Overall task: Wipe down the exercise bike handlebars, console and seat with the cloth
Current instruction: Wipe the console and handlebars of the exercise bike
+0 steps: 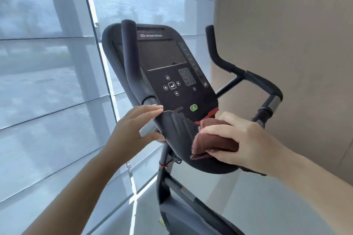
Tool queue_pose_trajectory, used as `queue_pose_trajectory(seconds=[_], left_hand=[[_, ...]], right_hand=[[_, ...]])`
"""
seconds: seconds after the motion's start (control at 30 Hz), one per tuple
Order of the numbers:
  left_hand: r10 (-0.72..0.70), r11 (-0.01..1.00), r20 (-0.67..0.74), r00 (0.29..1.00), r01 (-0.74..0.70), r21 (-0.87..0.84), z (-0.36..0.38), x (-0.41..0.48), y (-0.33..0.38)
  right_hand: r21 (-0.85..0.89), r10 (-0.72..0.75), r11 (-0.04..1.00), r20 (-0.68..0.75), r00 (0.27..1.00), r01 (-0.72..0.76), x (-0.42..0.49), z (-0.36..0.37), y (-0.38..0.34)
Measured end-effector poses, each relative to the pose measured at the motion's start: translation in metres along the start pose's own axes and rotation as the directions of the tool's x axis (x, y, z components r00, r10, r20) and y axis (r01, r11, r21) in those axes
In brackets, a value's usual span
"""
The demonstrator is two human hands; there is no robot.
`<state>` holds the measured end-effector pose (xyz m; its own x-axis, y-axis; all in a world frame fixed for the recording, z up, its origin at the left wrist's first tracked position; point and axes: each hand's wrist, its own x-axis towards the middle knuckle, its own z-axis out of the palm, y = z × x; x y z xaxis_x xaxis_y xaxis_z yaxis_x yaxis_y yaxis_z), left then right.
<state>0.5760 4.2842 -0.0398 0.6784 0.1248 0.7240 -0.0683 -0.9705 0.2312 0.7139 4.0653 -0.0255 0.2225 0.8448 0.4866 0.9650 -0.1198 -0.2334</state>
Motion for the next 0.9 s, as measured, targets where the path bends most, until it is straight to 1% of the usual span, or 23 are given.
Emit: queue_pose_trajectory(seconds=[0.17,0.23,0.33,0.4,0.47,0.57,0.63,0.67,0.77,0.9], left_hand=[[-0.062,0.997,0.024,0.998,0.06,0.055,-0.005,0.0,0.007],[-0.088,0.995,0.041,0.995,0.086,0.059,-0.006,0.002,0.008],[-0.097,0.993,0.044,0.994,0.094,0.075,-0.006,0.002,0.007],[-0.099,0.992,0.03,0.995,0.096,0.076,-0.003,0.001,0.006],[-0.096,0.992,0.029,0.995,0.093,0.082,-0.002,0.001,0.005],[-0.093,0.991,0.039,0.995,0.089,0.097,-0.002,0.002,0.002],[-0.097,0.992,0.044,0.994,0.092,0.089,-0.003,0.003,0.001],[-0.091,0.993,0.04,0.995,0.088,0.084,-0.003,0.002,0.001],[-0.061,0.996,0.025,0.998,0.059,0.073,-0.002,0.001,-0.001],[-0.058,0.99,0.031,0.998,0.053,0.13,-0.002,-0.004,0.002]], right_hand=[[-0.014,-0.011,1.0,-0.107,0.994,0.01,0.056,0.021,-0.027],[-0.027,-0.034,0.999,-0.103,0.994,0.031,0.064,0.022,-0.033],[-0.089,-0.094,0.992,-0.057,0.994,0.088,0.033,0.015,-0.021],[-0.092,-0.079,0.993,-0.039,0.996,0.075,0.003,0.009,-0.016],[-0.1,-0.055,0.994,-0.078,0.995,0.047,-0.012,0.011,-0.015],[-0.129,0.013,0.991,-0.17,0.985,-0.035,0.013,0.017,-0.031],[-0.158,0.065,0.983,-0.186,0.98,-0.095,0.037,0.023,-0.043],[-0.18,0.068,0.978,-0.194,0.979,-0.104,0.042,0.025,-0.046],[-0.19,0.016,0.98,-0.223,0.975,-0.06,0.02,0.027,-0.046],[-0.172,0.012,0.984,-0.158,0.987,-0.04,-0.026,0.022,-0.044]])
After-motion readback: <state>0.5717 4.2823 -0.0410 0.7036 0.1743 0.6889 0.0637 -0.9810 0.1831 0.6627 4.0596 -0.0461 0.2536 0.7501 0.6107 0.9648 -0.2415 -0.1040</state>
